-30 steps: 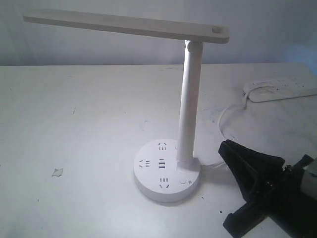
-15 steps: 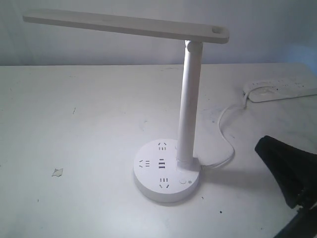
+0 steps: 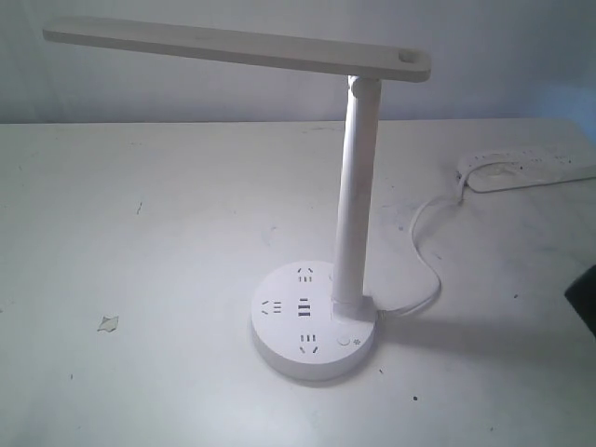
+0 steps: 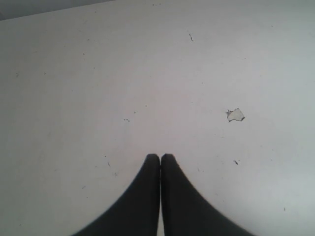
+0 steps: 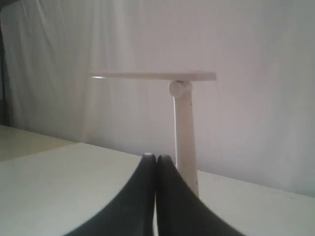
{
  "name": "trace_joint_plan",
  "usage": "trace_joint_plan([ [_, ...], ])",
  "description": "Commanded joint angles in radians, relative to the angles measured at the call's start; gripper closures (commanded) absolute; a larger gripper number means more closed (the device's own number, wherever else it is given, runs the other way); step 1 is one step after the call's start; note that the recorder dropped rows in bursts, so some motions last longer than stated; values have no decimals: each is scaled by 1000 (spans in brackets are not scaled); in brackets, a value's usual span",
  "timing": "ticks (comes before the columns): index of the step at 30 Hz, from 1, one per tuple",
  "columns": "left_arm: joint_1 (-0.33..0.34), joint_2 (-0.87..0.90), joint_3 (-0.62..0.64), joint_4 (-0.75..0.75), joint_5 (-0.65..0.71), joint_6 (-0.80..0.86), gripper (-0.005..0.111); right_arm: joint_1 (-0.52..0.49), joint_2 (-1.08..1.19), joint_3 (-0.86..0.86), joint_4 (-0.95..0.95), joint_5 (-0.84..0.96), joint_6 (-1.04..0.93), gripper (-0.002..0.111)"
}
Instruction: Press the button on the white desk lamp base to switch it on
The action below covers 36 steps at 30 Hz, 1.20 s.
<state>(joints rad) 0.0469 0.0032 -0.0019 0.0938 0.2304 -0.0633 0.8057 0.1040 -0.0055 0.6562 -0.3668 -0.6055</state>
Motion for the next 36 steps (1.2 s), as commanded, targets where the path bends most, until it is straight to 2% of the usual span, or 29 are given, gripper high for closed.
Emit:
trace_joint_plan([
  [1, 0, -3, 2, -10, 2, 0, 107, 0, -104, 5, 3, 91, -54, 108],
  [8, 0, -3, 2, -5, 1, 0, 107, -3, -104, 5, 21, 103, -81, 108],
  [24, 0, -3, 2, -5, 1, 0, 107, -3, -104, 5, 23, 367, -95, 108],
  [27, 0, -3, 2, -5, 1, 0, 107, -3, -104, 5, 20, 367, -231, 108],
  [30, 0, -3, 2, -5, 1, 0, 107, -3, -104, 5, 20, 378, -227, 108],
  [36, 0, -3, 2, -5, 1, 0, 107, -3, -104, 5, 16, 656, -324, 108],
])
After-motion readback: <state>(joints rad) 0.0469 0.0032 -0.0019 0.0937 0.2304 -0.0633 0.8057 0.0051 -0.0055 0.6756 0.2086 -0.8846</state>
